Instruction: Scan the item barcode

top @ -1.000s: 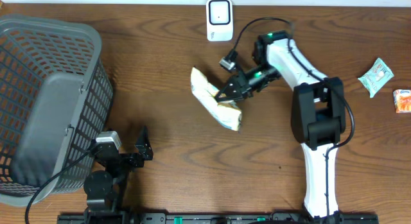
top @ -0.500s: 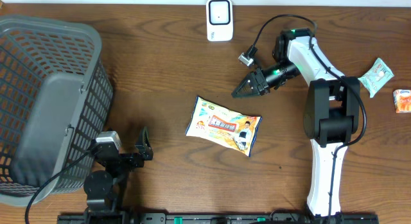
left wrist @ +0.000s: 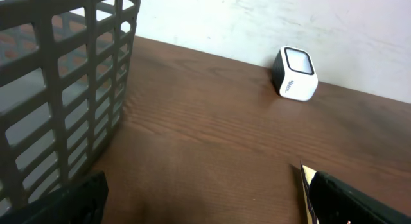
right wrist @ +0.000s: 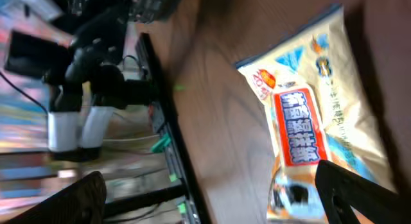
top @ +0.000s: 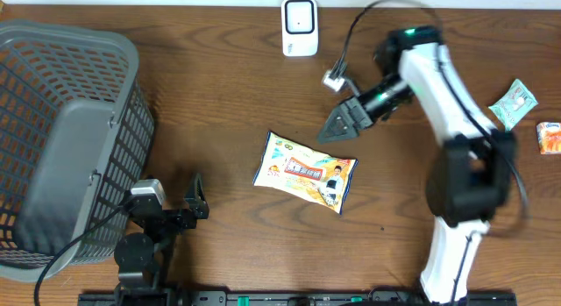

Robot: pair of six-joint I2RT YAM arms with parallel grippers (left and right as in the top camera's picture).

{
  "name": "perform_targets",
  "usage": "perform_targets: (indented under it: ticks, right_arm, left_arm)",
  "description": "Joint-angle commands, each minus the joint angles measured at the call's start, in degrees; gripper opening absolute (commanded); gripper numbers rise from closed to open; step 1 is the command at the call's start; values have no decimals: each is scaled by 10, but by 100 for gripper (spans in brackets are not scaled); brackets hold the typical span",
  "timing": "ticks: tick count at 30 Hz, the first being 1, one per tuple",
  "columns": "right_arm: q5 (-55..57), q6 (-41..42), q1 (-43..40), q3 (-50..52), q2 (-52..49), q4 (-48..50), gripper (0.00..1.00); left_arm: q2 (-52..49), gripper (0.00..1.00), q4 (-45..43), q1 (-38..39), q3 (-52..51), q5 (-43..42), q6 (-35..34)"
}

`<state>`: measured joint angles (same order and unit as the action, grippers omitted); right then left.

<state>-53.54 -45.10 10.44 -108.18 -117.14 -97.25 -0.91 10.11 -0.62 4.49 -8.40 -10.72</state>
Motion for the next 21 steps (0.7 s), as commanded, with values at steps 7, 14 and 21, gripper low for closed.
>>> perform_targets:
  ticks: [7,14,21]
  right_arm:
    - [370,234,176,50,251,172,99]
    - [631,329,331,291,247,377,99]
    - [659,338,383,436,231,518,99]
  left_arm:
    - [3,100,14,2,-9,1,-5]
    - [3,100,14,2,-9,1,-5]
    - [3,100,14,2,-9,1,-5]
